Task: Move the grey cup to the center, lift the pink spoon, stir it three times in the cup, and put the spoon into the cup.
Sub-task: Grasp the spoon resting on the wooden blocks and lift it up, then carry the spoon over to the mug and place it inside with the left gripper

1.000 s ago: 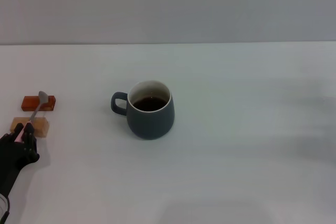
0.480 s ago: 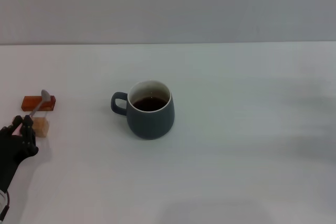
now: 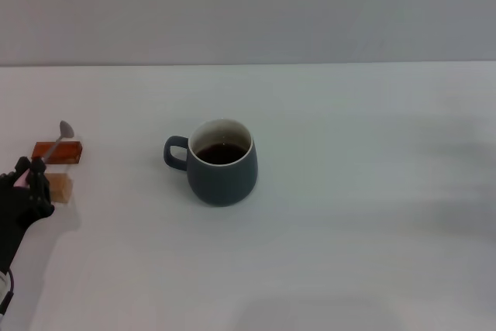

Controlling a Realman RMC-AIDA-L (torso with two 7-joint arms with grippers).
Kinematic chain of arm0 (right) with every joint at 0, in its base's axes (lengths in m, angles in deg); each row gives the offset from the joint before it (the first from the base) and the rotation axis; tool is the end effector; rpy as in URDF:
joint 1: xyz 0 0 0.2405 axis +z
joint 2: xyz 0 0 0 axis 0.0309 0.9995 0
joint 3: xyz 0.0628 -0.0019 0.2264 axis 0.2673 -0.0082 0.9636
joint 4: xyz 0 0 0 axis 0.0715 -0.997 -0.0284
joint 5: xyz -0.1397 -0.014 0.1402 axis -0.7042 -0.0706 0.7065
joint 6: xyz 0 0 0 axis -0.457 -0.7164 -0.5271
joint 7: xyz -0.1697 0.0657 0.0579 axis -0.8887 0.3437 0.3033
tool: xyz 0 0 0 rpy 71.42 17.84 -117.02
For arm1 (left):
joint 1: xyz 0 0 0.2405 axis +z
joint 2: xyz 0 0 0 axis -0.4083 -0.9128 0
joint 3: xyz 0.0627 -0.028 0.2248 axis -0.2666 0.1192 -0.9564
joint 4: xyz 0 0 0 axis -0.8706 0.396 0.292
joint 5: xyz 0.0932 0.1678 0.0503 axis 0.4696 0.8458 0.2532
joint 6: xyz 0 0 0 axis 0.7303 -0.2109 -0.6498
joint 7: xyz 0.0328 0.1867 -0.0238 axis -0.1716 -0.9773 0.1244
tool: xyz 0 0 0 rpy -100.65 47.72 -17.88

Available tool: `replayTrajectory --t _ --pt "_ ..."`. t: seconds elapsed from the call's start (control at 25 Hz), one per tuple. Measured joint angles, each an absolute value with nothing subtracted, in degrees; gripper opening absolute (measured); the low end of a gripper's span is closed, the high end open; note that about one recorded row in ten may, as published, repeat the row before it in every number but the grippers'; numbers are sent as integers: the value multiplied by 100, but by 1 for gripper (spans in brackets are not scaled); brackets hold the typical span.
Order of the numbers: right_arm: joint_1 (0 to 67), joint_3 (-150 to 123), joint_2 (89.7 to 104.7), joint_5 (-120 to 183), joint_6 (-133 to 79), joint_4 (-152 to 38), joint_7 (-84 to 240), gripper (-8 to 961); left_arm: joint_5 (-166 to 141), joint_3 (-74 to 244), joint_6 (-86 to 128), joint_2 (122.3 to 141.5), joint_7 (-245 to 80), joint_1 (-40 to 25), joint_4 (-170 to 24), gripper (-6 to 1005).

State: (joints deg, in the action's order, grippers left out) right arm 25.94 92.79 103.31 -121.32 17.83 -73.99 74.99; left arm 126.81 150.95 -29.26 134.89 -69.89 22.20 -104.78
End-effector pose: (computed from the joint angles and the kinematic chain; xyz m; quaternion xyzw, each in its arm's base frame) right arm 0.3465 0.3861 0.0563 -0.6291 0.2511 0.1986 0.7084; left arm -0.3336 0.2888 -0.0130 -0.6624 -0.3405 -0.3050 0.5936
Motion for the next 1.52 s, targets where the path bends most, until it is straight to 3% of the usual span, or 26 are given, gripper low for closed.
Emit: replayTrajectory --t 0.32,0.36,0.48,0.56,0.64,0.72,1.0,1.2,1.24,1.36,1.44,1.52 --pt "2594 9279 10336 -12132 1784 -7399 7499 631 12681 15119 -2980 13389 -6690 2236 -10683 145" --pt "2592 9279 10337 -12132 1784 -7399 7499 631 12690 15125 -3003 13236 -6372 2305 -10920 145" --pt "2586 9279 10339 -12132 1784 -7399 7499 631 12698 15126 -2989 13150 -6218 2374 -11082 145" --pt "2585 9279 10340 -12132 1783 -7399 7499 631 12743 15111 -2882 12868 -5759 2558 -11568 145" --pt "2584 9279 10343 -12132 1783 -7399 7499 631 12752 15111 -2875 12854 -5736 2566 -11592 145" --pt "2584 9280 10347 -12132 1783 -7399 7499 631 12981 15168 -2636 12562 -5249 2746 -12155 145" --pt "2585 9279 10349 -12132 1778 -7399 7499 630 13489 15206 -2139 12038 -4498 2893 -13101 145" --pt "2585 9279 10349 -12132 1775 -7399 7510 630 13868 15218 -2039 11853 -4033 2885 -13365 145" --pt "2585 9279 10349 -12132 1775 -7399 7510 630 14057 15217 -1991 11720 -3736 2844 -13500 145" --pt "2585 9279 10349 -12132 1775 -7399 7513 630 14089 15180 -1981 11631 -3622 2819 -13581 145" --pt "2585 9279 10351 -12132 1775 -7399 7513 630 14090 15076 -1977 11415 -3427 2789 -13815 145" --pt "2585 9279 10355 -12132 1775 -7399 7513 630 14090 15026 -1977 11337 -3379 2785 -13916 144"
